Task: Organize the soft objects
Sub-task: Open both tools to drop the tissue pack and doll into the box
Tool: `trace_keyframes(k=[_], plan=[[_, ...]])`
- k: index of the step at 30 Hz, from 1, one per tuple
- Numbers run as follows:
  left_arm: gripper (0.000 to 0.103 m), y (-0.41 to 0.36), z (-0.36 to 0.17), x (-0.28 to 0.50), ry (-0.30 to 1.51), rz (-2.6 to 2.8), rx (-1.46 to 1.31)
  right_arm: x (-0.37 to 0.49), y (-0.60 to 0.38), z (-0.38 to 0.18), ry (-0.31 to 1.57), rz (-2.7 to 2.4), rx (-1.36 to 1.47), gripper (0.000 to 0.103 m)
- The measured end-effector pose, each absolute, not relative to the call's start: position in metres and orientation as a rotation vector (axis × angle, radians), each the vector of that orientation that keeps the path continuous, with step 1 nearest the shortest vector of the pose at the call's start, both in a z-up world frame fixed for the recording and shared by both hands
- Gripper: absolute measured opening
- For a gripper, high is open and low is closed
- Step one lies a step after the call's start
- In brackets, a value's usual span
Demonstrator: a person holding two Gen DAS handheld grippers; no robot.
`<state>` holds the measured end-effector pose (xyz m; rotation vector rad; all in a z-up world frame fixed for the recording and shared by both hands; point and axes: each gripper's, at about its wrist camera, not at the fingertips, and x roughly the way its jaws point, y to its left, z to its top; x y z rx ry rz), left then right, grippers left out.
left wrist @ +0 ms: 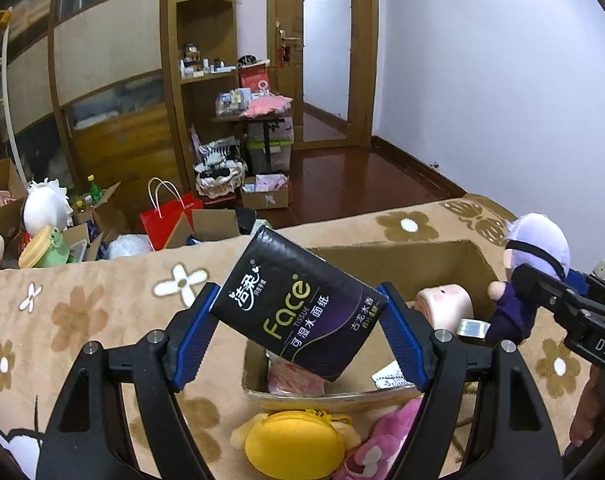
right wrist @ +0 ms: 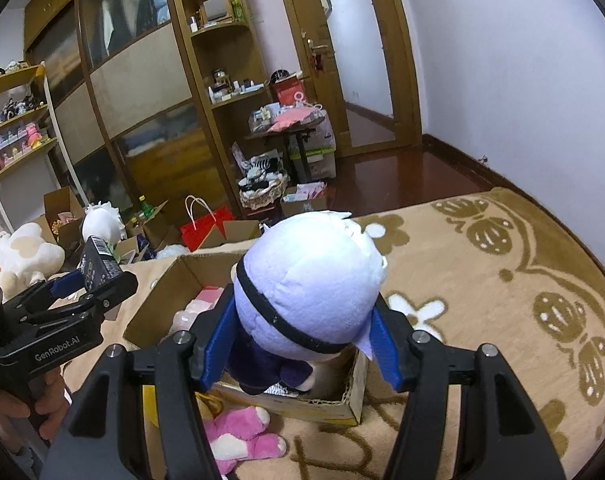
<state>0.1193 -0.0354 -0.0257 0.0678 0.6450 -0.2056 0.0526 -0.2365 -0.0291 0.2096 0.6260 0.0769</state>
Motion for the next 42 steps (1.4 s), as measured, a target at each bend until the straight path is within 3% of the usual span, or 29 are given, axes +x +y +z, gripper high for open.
trace_keyframes(k=[19, 21, 23, 28, 32, 40, 42], plan=[[0.078, -0.056, -0.055, 0.122, 0.71, -0.283, 0.145, 0.058, -0.239, -0.045, 0.664, 0.101, 0.272, 0.068], [0.079, -0.057, -0.055, 0.122, 0.713, -0.291, 0.138, 0.06, -0.239, -0.046, 0.669, 0.098, 0.265, 0.068], [0.087, -0.058, -0.055, 0.121, 0.705, -0.283, 0.144, 0.061, -0.238, -0.047, 0.673, 0.101, 0.263, 0.068], [0.088, -0.061, -0.055, 0.119, 0.697, -0.274, 0.163, 0.063, -0.241, -0.05, 0.681, 0.104, 0.278, 0.069], [0.094, -0.062, -0.056, 0.122, 0.714, -0.262, 0.169, 0.063, -0.243, -0.052, 0.684, 0.108, 0.282, 0.08], [0.095, -0.055, -0.055, 0.125, 0.748, -0.24, 0.165, 0.063, -0.238, -0.055, 0.702, 0.106, 0.253, 0.089], [0.096, -0.054, -0.054, 0.124, 0.748, -0.228, 0.173, 0.061, -0.236, -0.055, 0.701, 0.108, 0.249, 0.096]])
